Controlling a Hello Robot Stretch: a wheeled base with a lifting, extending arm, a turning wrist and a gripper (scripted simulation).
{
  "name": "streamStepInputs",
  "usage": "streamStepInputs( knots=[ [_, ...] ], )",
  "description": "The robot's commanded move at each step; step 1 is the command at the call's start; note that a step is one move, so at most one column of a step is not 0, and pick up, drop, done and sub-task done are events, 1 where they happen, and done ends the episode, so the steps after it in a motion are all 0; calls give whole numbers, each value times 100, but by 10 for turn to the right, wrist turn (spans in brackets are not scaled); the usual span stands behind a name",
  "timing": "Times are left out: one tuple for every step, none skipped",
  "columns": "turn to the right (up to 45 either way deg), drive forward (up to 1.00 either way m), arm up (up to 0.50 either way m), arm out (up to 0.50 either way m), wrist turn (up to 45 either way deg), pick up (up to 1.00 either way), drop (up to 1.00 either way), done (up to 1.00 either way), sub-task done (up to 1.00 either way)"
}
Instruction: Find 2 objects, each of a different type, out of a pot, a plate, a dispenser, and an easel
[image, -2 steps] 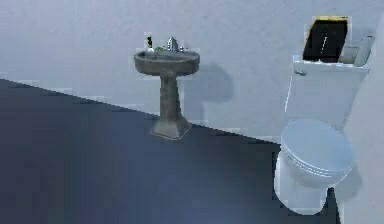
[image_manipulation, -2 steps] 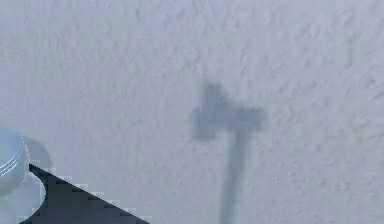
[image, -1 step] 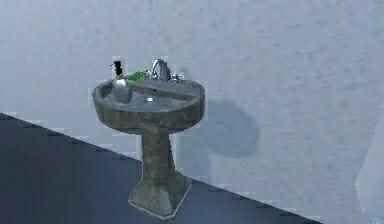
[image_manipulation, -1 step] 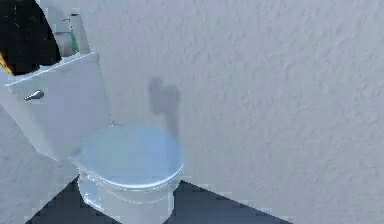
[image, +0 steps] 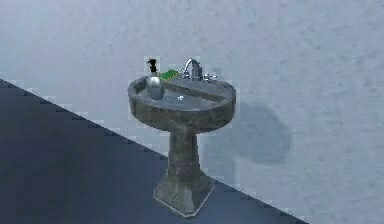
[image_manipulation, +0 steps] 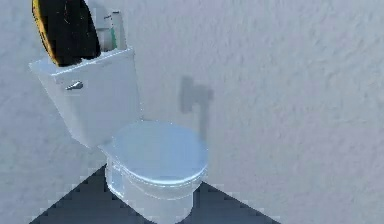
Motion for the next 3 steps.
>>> streamStepInputs(
  knots=[
    [0,30,0,0,0,0,0,0,0],
    [-120,0,0,0,0,0,0,0,0],
    [0,0,0,0,0,0,0,0,100]
  ],
)
